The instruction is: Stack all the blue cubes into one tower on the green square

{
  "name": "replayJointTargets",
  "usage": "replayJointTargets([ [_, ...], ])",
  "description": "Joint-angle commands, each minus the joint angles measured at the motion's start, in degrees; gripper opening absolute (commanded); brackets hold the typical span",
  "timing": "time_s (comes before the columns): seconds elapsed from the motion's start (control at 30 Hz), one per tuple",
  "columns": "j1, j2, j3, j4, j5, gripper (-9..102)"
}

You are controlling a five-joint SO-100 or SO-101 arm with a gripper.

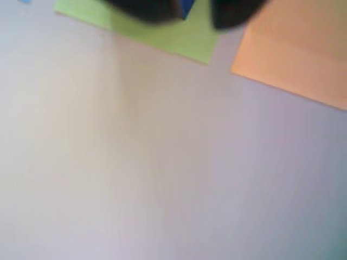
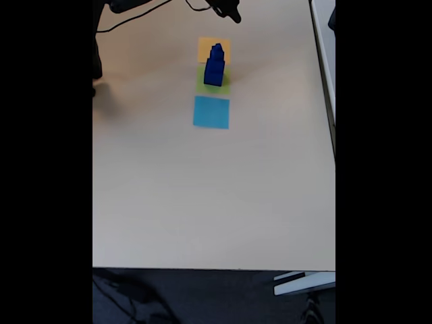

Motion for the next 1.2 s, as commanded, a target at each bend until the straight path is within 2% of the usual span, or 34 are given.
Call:
replayJointTargets([
  [0.0,-1.1,0.8,-1.6,-1.1,2.2,0],
  [0.4,-2.1,1.8,5.0,-0.9,6.9,0],
  [1.17,-0.9,3.2,10.6,-0.3,8.7,0],
])
